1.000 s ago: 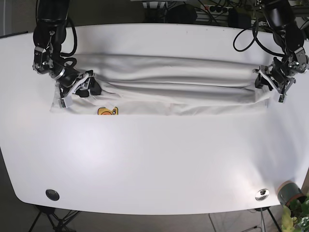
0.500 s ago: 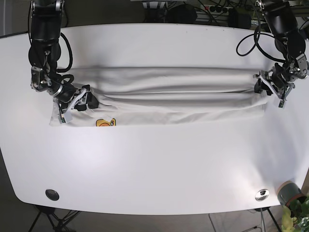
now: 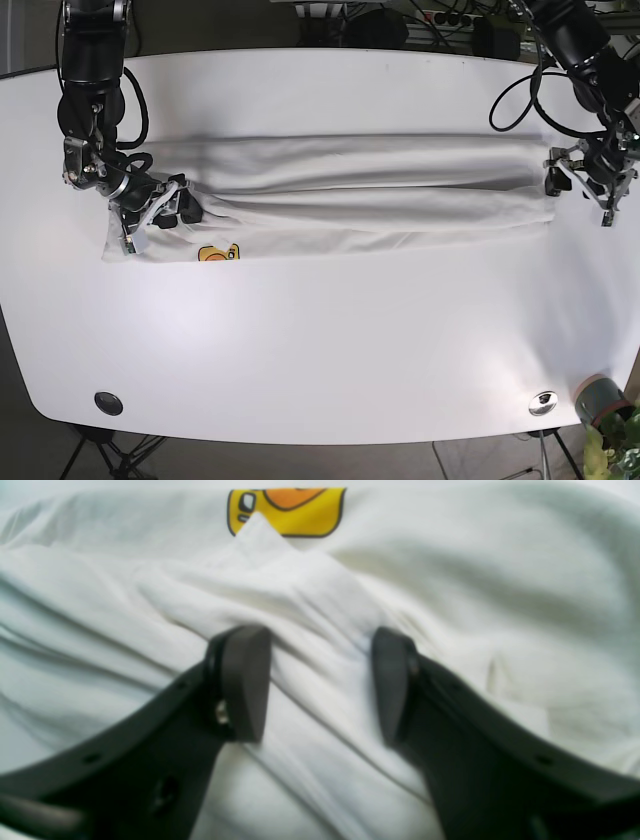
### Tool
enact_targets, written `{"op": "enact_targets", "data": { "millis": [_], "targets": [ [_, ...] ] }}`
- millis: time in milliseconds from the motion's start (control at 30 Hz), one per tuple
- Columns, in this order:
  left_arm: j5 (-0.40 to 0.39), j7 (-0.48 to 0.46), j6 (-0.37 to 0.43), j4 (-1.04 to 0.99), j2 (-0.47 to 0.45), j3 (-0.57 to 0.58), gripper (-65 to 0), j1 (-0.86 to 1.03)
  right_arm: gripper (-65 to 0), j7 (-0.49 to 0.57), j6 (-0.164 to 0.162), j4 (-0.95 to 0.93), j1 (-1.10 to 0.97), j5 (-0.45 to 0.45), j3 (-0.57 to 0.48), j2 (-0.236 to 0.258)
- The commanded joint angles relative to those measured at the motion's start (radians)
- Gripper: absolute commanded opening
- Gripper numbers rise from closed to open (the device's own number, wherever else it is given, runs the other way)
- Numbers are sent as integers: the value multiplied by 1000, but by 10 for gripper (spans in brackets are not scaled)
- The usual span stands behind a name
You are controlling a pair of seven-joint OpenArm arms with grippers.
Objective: Fold the T-shirt properly
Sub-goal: 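Grasp the strip's other end with the left gripper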
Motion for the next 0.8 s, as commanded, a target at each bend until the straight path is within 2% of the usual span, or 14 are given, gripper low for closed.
{"op": "enact_targets", "data": {
  "millis": [0,100,300,433,633,767],
  "targets": [
    [-57,3,-1,15,-24,-7,-206,-15,-323,-39,-25,3,-1,-38,8,16],
    [-160,6,-1,15,-25,-7,-206,-4,-323,-39,-25,0,1,-36,9,16],
    [-298,8,-1,13,-31,-9,-206,26,-323,-39,-25,-1,-1,-36,9,16],
    [-317,8,-1,13,-31,-9,-206,28,-323,-39,-25,0,-4,-36,9,16],
    [-317,12,-1,12,-28,-75,-203,29,-323,-39,-25,-1,-4,-36,9,16],
    [-318,71,-1,-40,-33,-118,-203,22,-323,-39,-25,-1,-4,-36,8,16]
  ]
}}
